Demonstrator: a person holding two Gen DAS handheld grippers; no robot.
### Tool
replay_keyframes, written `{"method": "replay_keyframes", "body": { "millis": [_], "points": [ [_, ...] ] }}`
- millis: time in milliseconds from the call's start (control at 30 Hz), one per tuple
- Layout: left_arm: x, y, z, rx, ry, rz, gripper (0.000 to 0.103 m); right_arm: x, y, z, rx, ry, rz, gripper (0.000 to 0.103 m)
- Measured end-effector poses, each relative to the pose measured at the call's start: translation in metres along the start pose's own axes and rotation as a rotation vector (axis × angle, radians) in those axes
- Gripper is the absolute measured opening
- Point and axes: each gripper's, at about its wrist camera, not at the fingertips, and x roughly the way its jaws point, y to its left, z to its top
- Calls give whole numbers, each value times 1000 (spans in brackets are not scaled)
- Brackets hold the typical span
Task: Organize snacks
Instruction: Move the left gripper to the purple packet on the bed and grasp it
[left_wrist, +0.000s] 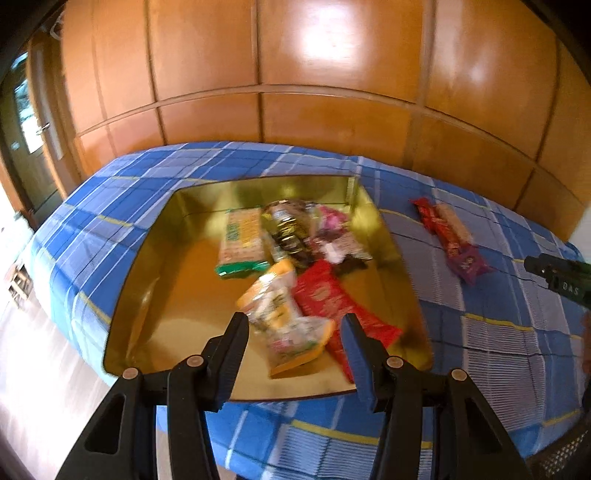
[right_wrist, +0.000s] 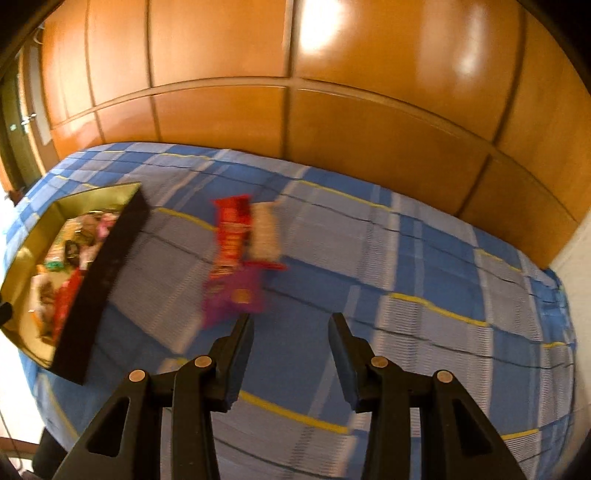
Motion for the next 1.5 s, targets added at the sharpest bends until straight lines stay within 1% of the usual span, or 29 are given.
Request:
{"method": "replay_keyframes", "body": {
  "millis": [167, 267, 467, 533, 600, 633, 667, 733, 767, 900, 933, 1033, 1100, 1133, 1167, 1200, 1233, 1267, 1333, 1433, 1500],
  "points": [
    [0, -32, 13, 71, -6, -71, 53, 0, -50, 2, 42, 17, -59, 42],
    [4, -52, 21, 101, 4, -112, 53, 3, -76, 1, 51, 29, -91, 43],
    [23, -100, 37, 137, 74, -215, 53, 15, -110, -8, 67, 60, -104, 43],
    [32, -118, 40, 160, 83, -219, 53, 19, -118, -13, 86, 65, -91, 43],
    [46, -135, 45, 176, 103, -239, 55, 22, -124, -17, 112, 68, -69, 43],
    [52, -142, 47, 181, 115, -242, 62, 24, -128, -19, 132, 70, -53, 43],
    [60, -149, 49, 189, 123, -247, 67, 26, -132, -21, 155, 73, -35, 43],
    [73, -164, 51, 223, 137, -241, 67, 30, -137, -23, 195, 93, -25, 43],
    [80, -174, 52, 256, 139, -240, 67, 32, -138, -23, 207, 100, -22, 43],
    [99, -201, 56, 358, 131, -251, 67, 31, -138, -17, 230, 90, 26, 43],
    [102, -204, 57, 376, 129, -253, 69, 30, -138, -16, 232, 89, 36, 43],
    [119, -221, 59, 455, 123, -243, 70, 29, -137, -14, 233, 83, 53, 43],
    [131, -229, 60, 483, 131, -241, 70, 27, -137, -14, 235, 78, 55, 43],
    [137, -231, 59, 488, 139, -242, 69, 26, -137, -13, 235, 74, 56, 43],
    [144, -232, 58, 486, 159, -249, 50, 26, -137, -13, 233, 71, 55, 43],
    [150, -233, 57, 479, 188, -257, 34, 25, -136, -13, 230, 67, 50, 43],
    [150, -232, 56, 472, 183, -255, 36, 24, -136, -13, 226, 62, 43, 43],
    [144, -230, 54, 454, 156, -262, 35, 24, -135, -13, 222, 58, 43, 43],
    [134, -227, 45, 436, 154, -295, 35, 24, -134, -13, 214, 58, 47, 43],
    [117, -220, 26, 410, 160, -314, 35, 27, -130, -13, 192, 69, 52, 43],
    [104, -216, 11, 410, 158, -297, 35, 30, -125, -15, 174, 82, 56, 43]
  ]
}}
